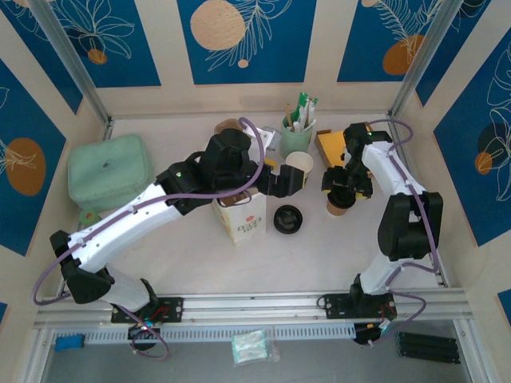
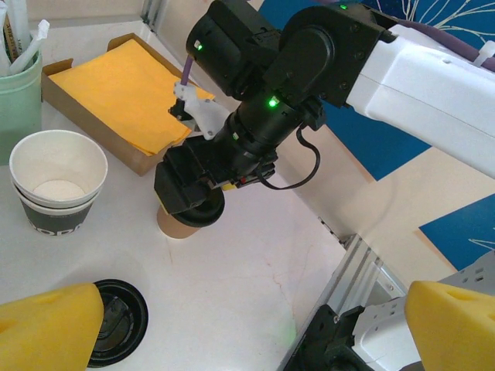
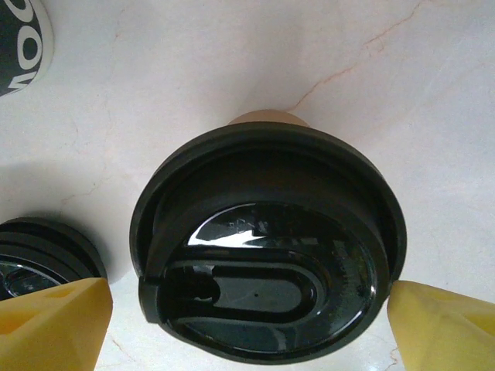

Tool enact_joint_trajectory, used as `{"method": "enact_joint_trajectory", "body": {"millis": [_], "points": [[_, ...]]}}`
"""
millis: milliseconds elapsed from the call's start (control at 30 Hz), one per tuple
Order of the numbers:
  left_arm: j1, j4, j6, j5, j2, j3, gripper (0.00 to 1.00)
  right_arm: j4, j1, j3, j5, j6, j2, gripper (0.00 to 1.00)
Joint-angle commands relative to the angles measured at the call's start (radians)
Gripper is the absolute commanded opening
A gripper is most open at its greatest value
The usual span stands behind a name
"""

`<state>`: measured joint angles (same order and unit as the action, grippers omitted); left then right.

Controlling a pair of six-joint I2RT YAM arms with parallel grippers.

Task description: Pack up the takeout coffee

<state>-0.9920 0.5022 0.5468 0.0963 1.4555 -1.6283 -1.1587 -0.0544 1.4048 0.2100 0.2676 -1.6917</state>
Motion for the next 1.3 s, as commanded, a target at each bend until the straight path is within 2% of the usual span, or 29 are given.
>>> {"method": "enact_joint_trajectory", "body": {"millis": [0, 167, 400, 800, 1267], "points": [[-0.011, -0.034, 0.011, 0.013, 0.003, -0.007, 0.99, -0.004, -0.005, 0.006, 0.007, -0.015, -0.012, 0.91], [-0.011, -0.04, 0.01, 0.017, 0.003, -0.003, 1.0, -0.002, -0.012, 0.004, 0.006, -0.018, -0.014, 0.86], [-0.011, -0.05, 0.013, 0.019, -0.003, 0.005, 0.99, -0.006, -0.022, 0.006, 0.015, -0.019, -0.026, 0.84], [-0.011, -0.065, 0.014, 0.018, -0.017, 0.027, 0.99, -0.015, -0.076, -0.013, 0.036, -0.017, -0.02, 0.7], [-0.011, -0.062, 0.008, 0.022, -0.017, 0.031, 0.99, -0.054, -0.167, -0.079, 0.039, 0.012, 0.064, 0.68]]}}
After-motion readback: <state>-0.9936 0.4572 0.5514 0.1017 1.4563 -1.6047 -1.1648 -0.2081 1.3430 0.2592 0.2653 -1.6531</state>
